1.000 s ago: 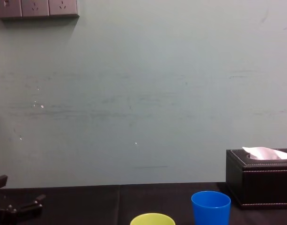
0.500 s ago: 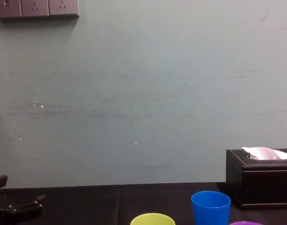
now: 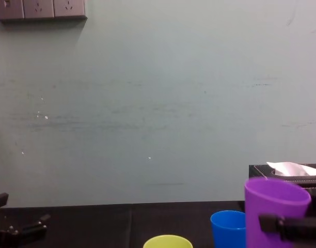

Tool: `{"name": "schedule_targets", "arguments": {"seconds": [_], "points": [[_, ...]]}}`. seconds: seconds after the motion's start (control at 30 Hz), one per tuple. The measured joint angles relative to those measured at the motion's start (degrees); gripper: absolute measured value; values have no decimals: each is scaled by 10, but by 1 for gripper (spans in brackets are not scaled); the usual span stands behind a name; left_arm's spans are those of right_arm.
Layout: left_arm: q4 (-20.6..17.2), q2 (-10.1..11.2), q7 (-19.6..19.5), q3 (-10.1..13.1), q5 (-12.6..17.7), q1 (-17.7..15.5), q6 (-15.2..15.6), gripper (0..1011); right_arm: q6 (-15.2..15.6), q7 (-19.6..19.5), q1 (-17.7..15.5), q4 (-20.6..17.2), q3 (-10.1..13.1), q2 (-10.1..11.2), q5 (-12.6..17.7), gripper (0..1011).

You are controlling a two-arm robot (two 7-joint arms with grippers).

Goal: Stack the three plastic cups sequentially using one hand.

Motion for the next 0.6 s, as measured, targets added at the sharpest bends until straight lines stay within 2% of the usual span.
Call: {"name": "schedule_targets", "arguments": {"seconds": [0.23,0.6], "points": [[0,0,0,0,0,0,0,1010,16,-1,34,-14,-12,-12,1,724],[0,0,0,0,0,0,0,1010,43,-4,99,-5,-64,-51,-20,726]]}}
